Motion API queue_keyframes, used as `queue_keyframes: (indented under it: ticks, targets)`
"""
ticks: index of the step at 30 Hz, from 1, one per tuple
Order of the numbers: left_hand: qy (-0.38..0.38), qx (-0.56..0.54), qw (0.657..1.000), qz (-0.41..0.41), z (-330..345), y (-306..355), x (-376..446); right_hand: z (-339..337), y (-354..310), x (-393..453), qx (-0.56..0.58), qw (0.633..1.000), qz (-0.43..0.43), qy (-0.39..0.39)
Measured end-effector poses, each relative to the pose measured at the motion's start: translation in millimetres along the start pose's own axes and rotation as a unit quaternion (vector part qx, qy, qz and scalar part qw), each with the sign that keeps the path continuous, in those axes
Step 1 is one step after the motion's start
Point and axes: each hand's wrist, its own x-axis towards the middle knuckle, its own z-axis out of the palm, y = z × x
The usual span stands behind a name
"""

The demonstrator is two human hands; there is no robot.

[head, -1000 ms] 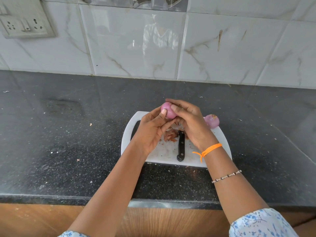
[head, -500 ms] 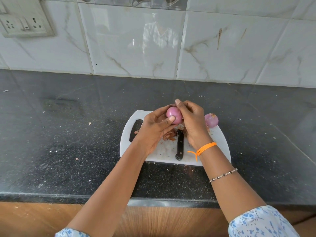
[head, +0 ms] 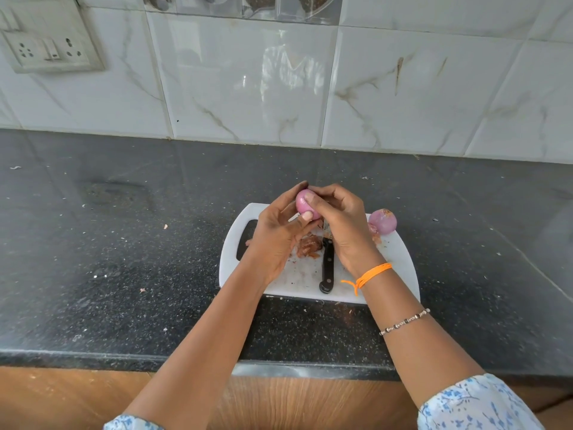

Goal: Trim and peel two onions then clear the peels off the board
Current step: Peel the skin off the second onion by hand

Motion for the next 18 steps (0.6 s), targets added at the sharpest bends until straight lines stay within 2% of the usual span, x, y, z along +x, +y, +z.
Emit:
queue_keyframes:
  ticks: [2,6,13,16,18]
  targets:
    - [0.0,0.018,1.0,0.003,-0.6,-1.4,0.7,2.2,0.4,-1.6,0.008,1.0,0.011,0.014]
    - [-0.016,0.079,0.997,0.017,3.0,-5.6,0.2,4.1,4.1,0.6,0.02,0.996,-0.002,0.089]
    - [-0.027,0.07,0.997,0.005,4.2,-3.9,-0.8,-3.5,7.1,5.9,0.032,0.995,0.009,0.089]
    - [-0.023,0.032,0.999,-0.006,3.4,-1.2,0.1,-7.8,6.6,10.3,-0.03,0.996,-0.008,0.083]
    - [-0.007,0.007,1.0,-0.011,2.4,0.6,1.7,-10.0,3.3,10.8,-0.067,0.996,-0.018,0.05]
